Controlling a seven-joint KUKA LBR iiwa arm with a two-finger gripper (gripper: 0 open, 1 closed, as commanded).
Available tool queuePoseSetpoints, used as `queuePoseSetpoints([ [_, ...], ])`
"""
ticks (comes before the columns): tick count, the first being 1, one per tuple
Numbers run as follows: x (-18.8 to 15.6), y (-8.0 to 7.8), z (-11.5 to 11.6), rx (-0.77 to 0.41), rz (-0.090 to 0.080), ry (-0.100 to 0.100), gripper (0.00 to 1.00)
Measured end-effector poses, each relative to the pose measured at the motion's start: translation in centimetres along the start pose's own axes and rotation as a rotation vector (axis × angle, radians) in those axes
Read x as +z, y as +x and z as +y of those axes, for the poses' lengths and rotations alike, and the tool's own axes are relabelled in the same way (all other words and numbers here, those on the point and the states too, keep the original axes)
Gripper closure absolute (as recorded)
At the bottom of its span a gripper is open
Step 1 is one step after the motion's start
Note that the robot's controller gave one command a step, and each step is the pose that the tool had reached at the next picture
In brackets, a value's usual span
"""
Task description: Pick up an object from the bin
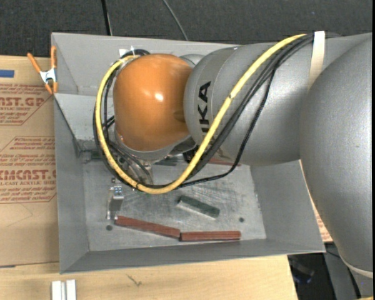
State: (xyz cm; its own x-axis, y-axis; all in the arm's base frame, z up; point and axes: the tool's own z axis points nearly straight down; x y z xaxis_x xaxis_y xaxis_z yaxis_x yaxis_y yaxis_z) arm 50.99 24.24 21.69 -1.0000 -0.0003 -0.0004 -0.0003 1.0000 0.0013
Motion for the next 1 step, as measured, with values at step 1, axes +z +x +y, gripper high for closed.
queuePoseSetpoints([
  [1, 6.95, 1.31, -3.29, 0.087, -0.003, -0.001, 0.00],
])
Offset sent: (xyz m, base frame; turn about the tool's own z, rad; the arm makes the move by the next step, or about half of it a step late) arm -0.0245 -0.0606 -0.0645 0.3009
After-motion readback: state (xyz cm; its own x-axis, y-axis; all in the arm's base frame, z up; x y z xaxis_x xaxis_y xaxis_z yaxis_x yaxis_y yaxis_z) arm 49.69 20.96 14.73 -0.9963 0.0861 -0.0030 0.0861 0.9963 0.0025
